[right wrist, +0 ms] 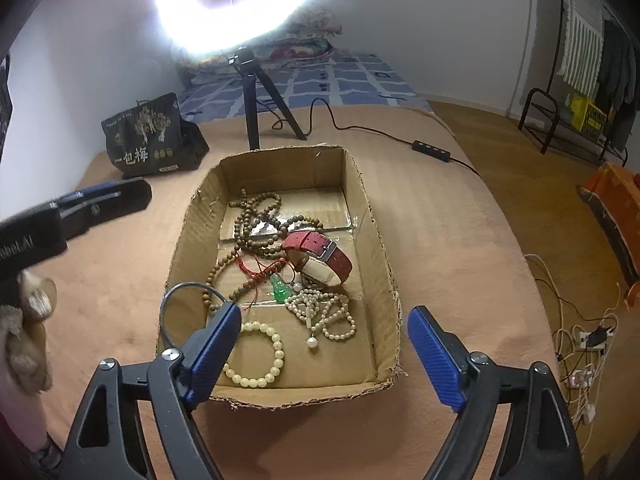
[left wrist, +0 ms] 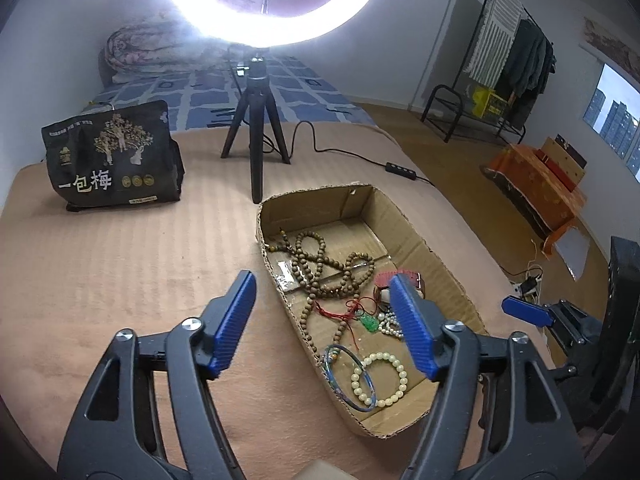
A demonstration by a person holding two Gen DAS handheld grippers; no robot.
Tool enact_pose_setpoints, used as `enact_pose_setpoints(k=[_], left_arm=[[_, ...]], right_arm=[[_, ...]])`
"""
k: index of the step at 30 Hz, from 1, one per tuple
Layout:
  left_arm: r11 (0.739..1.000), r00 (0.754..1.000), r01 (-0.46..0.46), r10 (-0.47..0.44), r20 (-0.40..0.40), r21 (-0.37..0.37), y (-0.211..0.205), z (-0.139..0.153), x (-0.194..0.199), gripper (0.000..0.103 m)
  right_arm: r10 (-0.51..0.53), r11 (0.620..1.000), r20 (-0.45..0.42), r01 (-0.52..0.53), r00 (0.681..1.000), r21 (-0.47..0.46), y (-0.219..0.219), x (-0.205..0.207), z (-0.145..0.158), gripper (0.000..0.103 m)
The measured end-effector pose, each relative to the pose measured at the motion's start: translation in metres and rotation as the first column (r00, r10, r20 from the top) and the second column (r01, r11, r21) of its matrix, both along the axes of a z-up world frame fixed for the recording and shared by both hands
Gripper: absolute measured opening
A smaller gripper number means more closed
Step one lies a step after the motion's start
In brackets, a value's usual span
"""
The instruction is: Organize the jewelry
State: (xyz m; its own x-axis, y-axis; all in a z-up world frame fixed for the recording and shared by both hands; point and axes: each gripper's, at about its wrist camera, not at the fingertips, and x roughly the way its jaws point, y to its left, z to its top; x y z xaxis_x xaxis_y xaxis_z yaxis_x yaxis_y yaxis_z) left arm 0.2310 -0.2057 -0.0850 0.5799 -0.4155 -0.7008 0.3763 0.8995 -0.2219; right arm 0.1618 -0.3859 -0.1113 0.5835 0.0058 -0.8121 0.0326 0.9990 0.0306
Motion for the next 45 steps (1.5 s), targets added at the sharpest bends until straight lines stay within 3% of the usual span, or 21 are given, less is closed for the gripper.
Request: enact_pose_setpoints(k=[17, 27, 32, 35, 42, 45], left_arm=[[1.0, 0.999, -0.018, 0.017, 0.039, 0.013, 0.012, 0.018, -0.012, 0.076], [0.999, 0.995, -0.039, 0.04, 0.093, -0.014, 0.024, 0.047, -0.03, 0.076], [0.998, 0.99, -0.059, 0.061, 0.131, -0.016, 0.037, 0.066, -0.047, 0.076], [0.997, 0.986, -0.072, 0.073, 0.15, -0.013, 0.047, 0.075, -0.058, 0.084], [0.996, 0.976, -0.088, 0.084, 0.203, 0.008, 0.067, 0.093, -0.089, 0.086], [0.996, 0.972, -0.092, 0.089, 0.217, 0.002, 0.074, 0.096, -0.102, 0.093]], right_arm=[[-0.002, 0.999, 0.073, 0.005, 0.997, -0.032, 0.012, -0.003, 0.021, 0.097], [-0.058, 0.998, 0.172, 0.064, 0.983, -0.024, 0.013, -0.025, 0.063, 0.099], [-0.065, 0.994, 0.242, 0.085, 0.968, -0.073, 0.022, -0.042, 0.087, 0.102], [-0.07, 0.993, 0.265, 0.092, 0.962, -0.075, 0.023, -0.05, 0.097, 0.102], [-0.087, 0.988, 0.346, 0.127, 0.934, -0.093, 0.03, -0.072, 0.121, 0.103], [-0.09, 0.985, 0.372, 0.139, 0.924, -0.105, 0.035, -0.079, 0.127, 0.103]])
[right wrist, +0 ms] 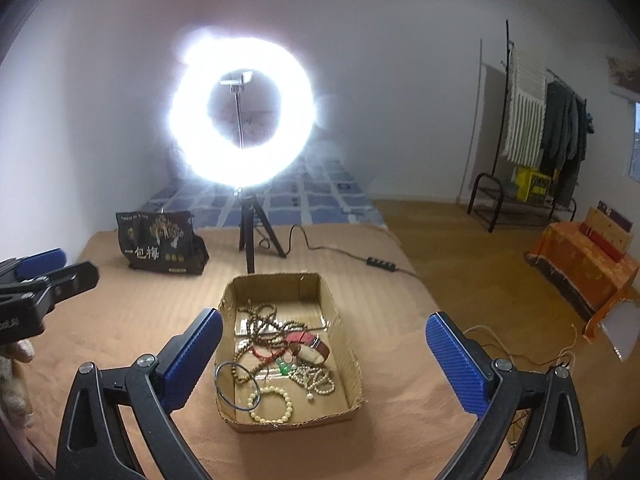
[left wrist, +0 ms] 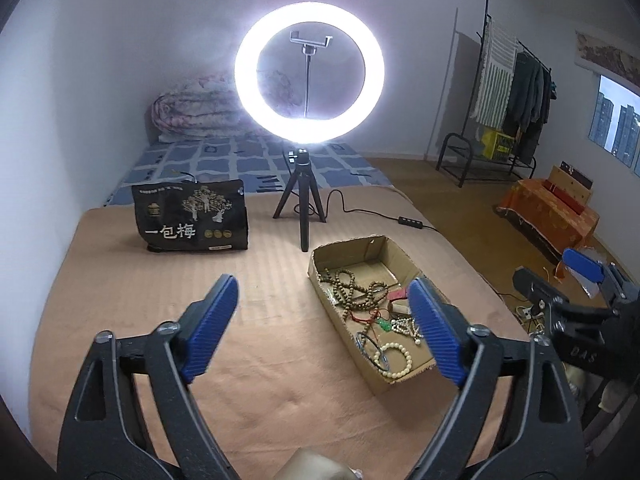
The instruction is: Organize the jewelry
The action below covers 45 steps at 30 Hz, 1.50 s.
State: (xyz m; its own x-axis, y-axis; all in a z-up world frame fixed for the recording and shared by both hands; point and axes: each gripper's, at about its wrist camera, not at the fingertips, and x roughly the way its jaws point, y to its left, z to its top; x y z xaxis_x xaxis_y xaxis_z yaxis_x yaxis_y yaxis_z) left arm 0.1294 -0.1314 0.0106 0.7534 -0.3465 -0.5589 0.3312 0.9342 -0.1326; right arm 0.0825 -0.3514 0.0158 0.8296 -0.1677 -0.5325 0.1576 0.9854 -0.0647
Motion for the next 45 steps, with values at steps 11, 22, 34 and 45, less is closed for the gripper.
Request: enact_pose_setpoints(k=[11, 22, 34, 45], left_arm=[[0.994, 0.999, 0.029, -0.033, 0.033, 0.104, -0.005, -0.007, -0.029, 0.097], [0.99, 0.997, 0.004, -0.015, 0.08, 0.144, -0.011, -0.005, -0.038, 0.103], [0.99, 0.996, 0.006, -0.019, 0.091, 0.143, -0.012, -0.003, -0.039, 0.103], [0.988, 0.994, 0.009, -0.026, 0.108, 0.154, -0.016, -0.001, -0.043, 0.103]], right_arm=[[-0.011, 1.0, 0.044, 0.012, 0.999, -0.016, 0.006, -0.008, 0.002, 0.103], [-0.021, 1.0, 0.042, 0.021, 0.999, -0.008, 0.006, -0.006, -0.002, 0.103], [-0.018, 1.0, 0.03, 0.018, 0.999, -0.015, 0.006, -0.006, -0.004, 0.103], [-0.028, 0.999, 0.025, 0.028, 0.999, -0.017, 0.003, -0.006, -0.005, 0.103]])
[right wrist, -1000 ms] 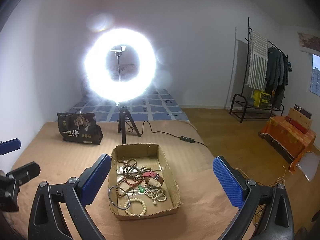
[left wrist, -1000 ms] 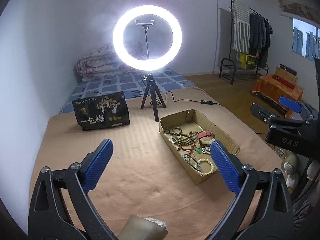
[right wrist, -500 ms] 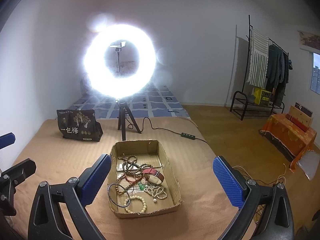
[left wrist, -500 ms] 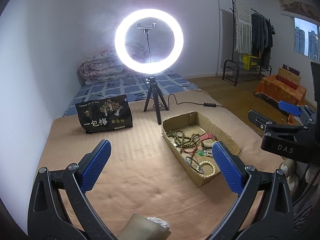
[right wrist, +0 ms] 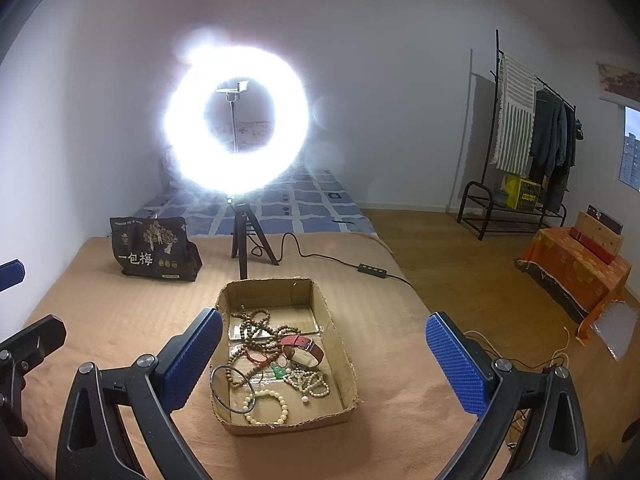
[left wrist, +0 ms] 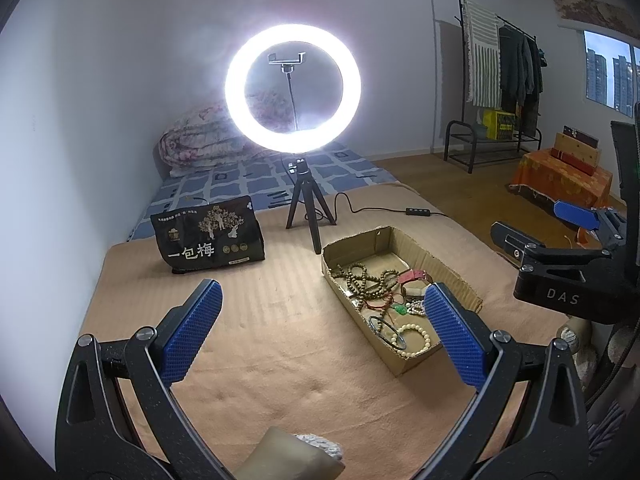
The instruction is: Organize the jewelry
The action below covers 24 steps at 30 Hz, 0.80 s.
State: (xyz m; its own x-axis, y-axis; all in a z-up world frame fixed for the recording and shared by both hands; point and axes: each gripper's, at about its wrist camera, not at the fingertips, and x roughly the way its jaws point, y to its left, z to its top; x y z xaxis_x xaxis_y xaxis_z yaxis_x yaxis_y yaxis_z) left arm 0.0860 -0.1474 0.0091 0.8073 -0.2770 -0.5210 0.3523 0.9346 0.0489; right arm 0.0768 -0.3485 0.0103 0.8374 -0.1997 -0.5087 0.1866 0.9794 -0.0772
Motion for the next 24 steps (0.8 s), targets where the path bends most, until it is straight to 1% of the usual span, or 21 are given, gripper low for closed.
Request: enact_pose_setpoints(k=[12, 24], left_arm=[[1.0, 1.0, 0.0, 0.0, 0.0, -0.001, -0.0004, 0.0, -0.0009, 0.103], [1.0, 1.0, -0.014, 0.013, 0.027, 0.019, 0.0005, 0.001, -0.0013, 0.103]], right_arm=[[0.003, 1.0, -0.004, -0.003, 1.0, -0.001, -0.0003, 0.0002, -0.0007, 0.103], [0.007, 1.0, -0.008, -0.007, 1.0, 0.002, 0.0, -0.0001, -0.002, 0.103]])
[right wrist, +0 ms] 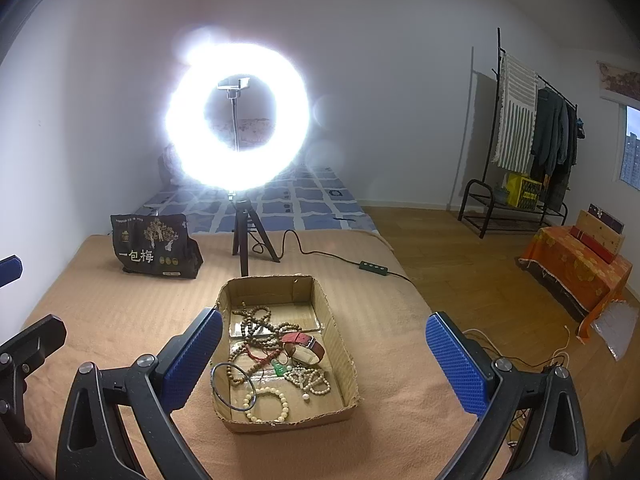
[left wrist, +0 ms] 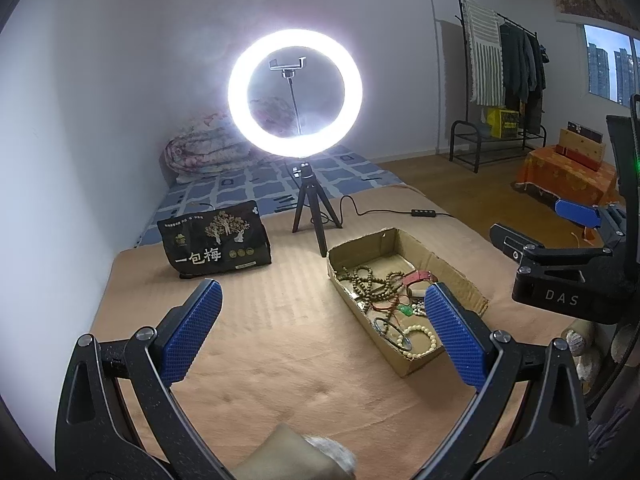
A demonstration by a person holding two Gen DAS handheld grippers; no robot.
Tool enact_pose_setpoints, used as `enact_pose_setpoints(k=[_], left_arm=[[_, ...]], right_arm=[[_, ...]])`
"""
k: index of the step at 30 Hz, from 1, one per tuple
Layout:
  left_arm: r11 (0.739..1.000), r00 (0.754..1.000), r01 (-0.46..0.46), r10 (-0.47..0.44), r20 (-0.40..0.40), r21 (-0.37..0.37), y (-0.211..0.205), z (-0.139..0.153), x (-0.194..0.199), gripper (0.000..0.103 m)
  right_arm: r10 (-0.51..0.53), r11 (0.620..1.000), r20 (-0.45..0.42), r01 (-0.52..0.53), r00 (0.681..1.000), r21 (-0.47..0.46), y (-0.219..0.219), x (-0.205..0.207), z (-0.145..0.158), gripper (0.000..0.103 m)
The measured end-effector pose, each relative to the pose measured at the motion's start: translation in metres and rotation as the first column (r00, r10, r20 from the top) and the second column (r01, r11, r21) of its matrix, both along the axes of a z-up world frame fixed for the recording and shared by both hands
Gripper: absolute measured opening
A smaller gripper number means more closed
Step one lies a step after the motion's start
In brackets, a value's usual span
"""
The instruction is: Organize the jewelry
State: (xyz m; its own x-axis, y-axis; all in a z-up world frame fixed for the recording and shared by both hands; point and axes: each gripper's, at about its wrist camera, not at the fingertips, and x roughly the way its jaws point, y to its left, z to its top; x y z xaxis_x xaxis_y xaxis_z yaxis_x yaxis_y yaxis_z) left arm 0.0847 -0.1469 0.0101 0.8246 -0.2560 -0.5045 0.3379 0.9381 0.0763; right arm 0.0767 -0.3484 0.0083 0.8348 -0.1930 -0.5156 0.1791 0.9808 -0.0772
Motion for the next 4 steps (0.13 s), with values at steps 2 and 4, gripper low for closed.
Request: enact_pose_setpoints(k=[2, 4], left_arm=[[1.0, 1.0, -0.007, 0.007, 0.009, 0.002, 0.0009, -0.0006, -0.0006, 0.103], [1.0, 1.0, -0.019, 0.018, 0.016, 0.004, 0.0022, -0.0015, 0.001, 0.103]], right_arm=[[0.003, 1.0, -0.003, -0.003, 1.0, -0.001, 0.0004, -0.0004, -0.0005, 0.103], [0.005, 1.0, -0.006, -0.005, 1.0, -0.005, 0.0008, -0.0009, -0.0021, 0.103]])
